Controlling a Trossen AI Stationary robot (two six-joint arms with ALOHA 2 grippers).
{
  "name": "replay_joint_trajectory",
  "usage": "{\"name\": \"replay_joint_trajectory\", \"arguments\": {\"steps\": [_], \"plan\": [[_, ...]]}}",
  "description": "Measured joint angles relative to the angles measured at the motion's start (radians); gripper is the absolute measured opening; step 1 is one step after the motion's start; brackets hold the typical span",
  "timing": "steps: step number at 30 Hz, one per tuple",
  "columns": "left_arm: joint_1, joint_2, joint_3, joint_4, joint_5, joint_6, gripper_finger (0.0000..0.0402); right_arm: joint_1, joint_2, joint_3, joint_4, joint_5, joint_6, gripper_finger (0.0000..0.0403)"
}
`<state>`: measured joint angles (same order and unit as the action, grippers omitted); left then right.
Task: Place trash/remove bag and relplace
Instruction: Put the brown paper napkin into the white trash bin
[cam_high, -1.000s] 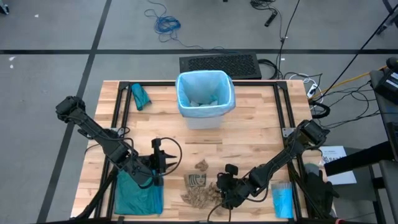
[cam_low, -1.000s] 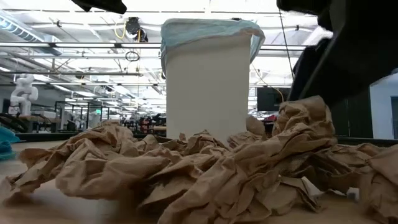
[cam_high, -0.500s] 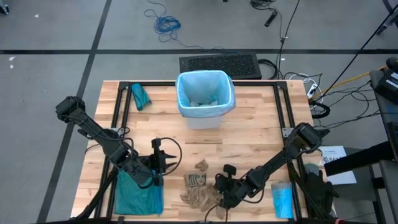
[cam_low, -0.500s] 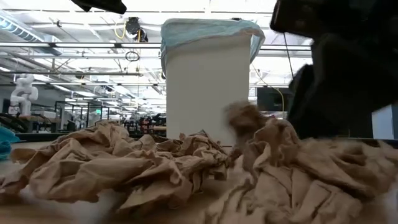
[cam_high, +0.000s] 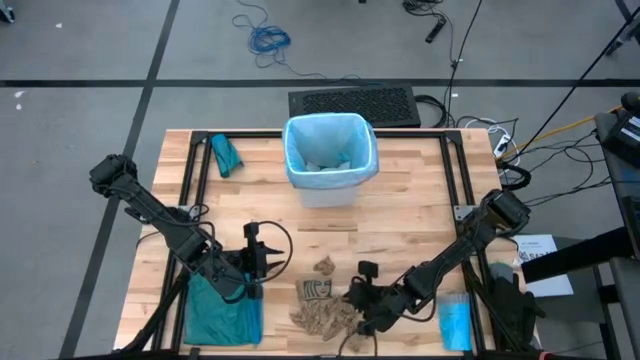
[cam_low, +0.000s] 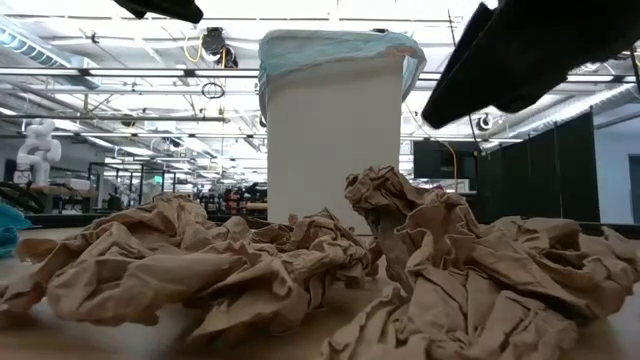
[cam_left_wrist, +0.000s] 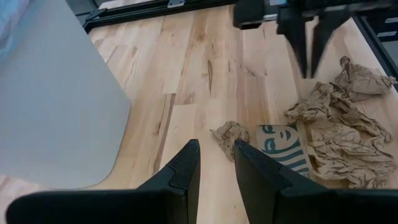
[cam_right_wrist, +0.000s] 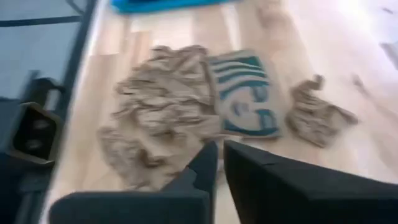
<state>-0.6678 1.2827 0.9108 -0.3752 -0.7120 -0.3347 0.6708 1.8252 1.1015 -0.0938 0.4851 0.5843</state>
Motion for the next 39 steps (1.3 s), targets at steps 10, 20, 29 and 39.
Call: {"name": "replay_joint_trajectory", "arguments": {"steps": [10,20,29,39], "plan": [[0.0,0.0,0.0,0.002,0.0,-0.001,0.0096,-0.018,0.01,0.0,0.068,-0.086,0.013,0.0187],[0.0,0.0,0.0,0.008,0.002,-0.002,0.0096,-0.038,0.107,0.0,0.108,-0.114,0.072,0.023],[0.0,0.0,0.0,0.009,0.006,-0.002,0.0096,-0.078,0.148,0.0,0.122,-0.128,0.135,0.0186],[0.0,0.0,0.0,0.007,0.008,-0.002,0.0096,-0.082,0.136,0.0,0.132,-0.086,0.105,0.0013]]}}
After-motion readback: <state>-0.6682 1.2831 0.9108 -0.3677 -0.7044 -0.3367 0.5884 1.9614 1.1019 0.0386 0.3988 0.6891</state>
